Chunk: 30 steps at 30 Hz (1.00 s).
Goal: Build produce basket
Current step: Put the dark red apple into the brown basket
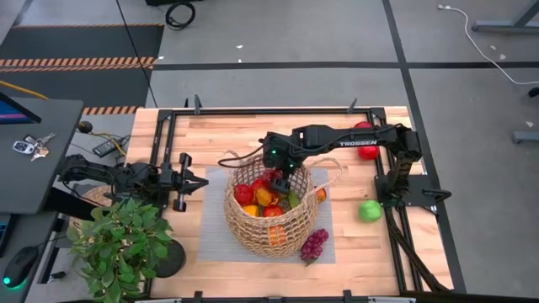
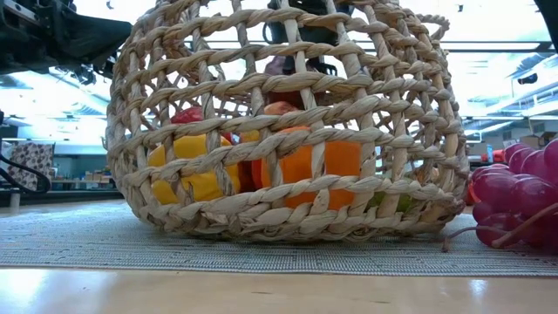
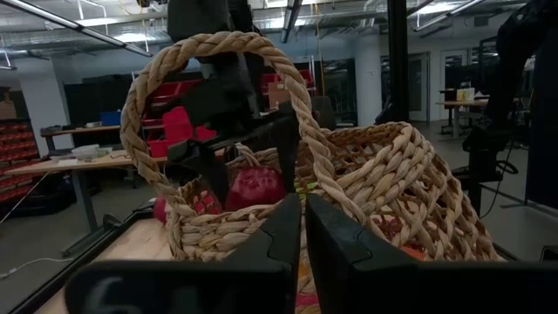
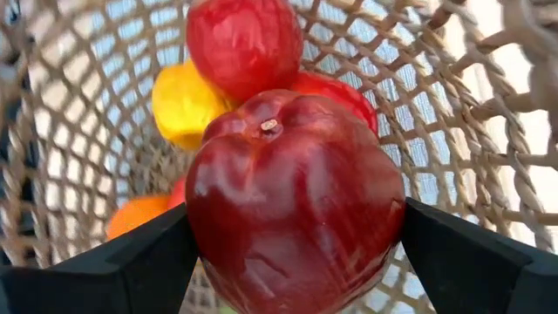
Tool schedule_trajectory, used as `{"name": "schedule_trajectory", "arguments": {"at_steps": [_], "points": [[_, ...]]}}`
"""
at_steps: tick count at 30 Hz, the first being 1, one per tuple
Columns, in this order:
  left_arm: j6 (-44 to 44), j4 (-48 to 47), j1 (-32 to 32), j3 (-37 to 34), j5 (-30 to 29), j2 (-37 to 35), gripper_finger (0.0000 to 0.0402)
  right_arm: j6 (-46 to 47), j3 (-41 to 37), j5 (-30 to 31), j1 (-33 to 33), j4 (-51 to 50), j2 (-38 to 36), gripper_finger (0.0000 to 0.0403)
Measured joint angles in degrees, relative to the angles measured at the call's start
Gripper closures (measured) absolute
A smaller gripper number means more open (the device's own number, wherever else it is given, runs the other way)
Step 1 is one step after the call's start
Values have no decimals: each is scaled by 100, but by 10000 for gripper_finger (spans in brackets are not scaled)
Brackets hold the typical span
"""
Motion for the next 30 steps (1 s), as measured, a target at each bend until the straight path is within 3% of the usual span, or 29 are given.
{"name": "schedule_trajectory", "arguments": {"at_steps": [3, 16, 23, 30], "points": [[0, 0, -1, 0, 0, 0, 370, -300, 0, 16, 53, -17, 0, 29], [0, 0, 0, 0, -2, 0, 372, -91, 0, 45, 73, -35, 0, 29], [0, 0, -1, -2, -2, 0, 366, -82, 23, 168, 67, -49, 0, 6], [0, 0, -1, 0, -2, 0, 374, -214, 747, 656, 72, -551, -60, 8]]}}
